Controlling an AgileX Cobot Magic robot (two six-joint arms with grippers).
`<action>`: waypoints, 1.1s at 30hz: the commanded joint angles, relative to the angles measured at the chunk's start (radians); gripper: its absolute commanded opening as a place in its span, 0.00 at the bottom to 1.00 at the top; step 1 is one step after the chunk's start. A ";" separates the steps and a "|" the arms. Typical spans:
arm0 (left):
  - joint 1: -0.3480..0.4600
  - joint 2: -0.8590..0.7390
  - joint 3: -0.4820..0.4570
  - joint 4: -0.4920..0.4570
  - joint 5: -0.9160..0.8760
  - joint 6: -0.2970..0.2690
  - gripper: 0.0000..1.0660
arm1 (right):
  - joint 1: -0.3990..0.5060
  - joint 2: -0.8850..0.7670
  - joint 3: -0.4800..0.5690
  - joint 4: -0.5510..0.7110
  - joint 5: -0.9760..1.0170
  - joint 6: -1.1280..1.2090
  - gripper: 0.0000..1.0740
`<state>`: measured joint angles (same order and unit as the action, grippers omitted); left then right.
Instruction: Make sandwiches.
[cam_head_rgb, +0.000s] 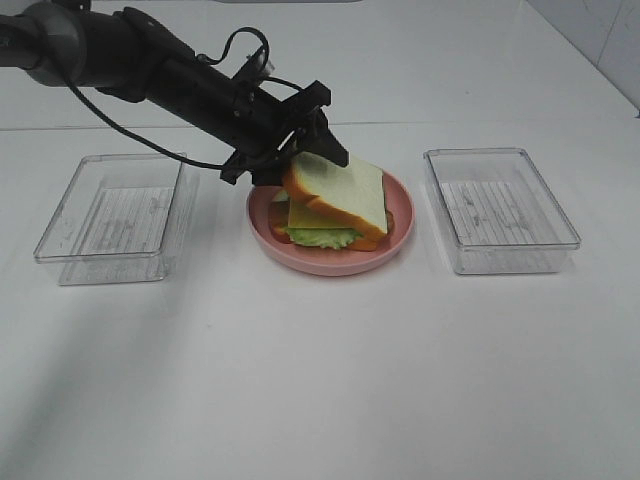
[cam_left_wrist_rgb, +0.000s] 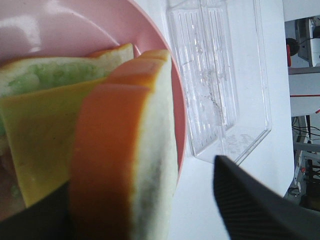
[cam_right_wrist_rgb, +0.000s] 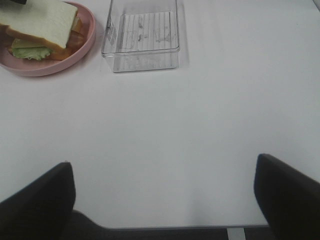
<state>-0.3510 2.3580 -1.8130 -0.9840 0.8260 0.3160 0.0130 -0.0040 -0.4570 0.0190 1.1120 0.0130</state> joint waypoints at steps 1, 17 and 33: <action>-0.007 -0.003 -0.058 0.081 0.045 -0.087 0.85 | 0.001 -0.029 0.001 0.002 -0.005 -0.006 0.88; -0.006 -0.003 -0.524 0.964 0.489 -0.452 0.87 | 0.001 -0.029 0.001 0.002 -0.005 -0.006 0.88; 0.305 -0.057 -0.540 0.964 0.488 -0.389 0.87 | 0.001 -0.029 0.001 0.002 -0.005 -0.006 0.88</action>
<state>-0.0420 2.3120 -2.3490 0.0160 1.2130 -0.0820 0.0130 -0.0040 -0.4570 0.0190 1.1120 0.0130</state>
